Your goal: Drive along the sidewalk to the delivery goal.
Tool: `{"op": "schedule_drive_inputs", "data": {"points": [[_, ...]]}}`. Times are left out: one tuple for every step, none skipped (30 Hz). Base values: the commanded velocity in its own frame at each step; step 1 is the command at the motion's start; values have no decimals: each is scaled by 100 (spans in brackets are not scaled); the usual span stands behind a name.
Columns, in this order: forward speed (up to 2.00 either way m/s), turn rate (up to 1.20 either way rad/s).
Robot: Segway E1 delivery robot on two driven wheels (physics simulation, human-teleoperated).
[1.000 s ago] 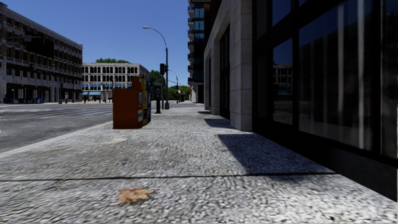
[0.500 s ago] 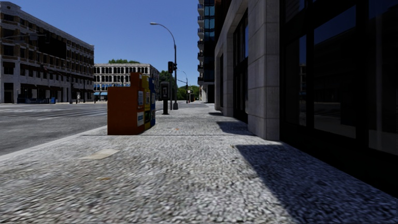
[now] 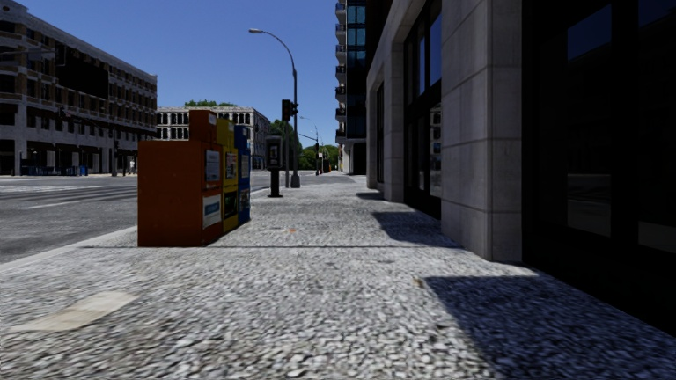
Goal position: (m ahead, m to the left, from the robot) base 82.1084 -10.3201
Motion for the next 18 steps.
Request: {"op": "schedule_drive_inputs", "data": {"points": [[200, 0], [200, 0], [200, 0], [200, 0], [200, 0], [200, 0], [200, 0], [200, 0], [200, 0], [200, 0], [200, 0], [200, 0], [200, 0], [200, 0], [200, 0], [200, 0], [200, 0], [200, 0]]}}
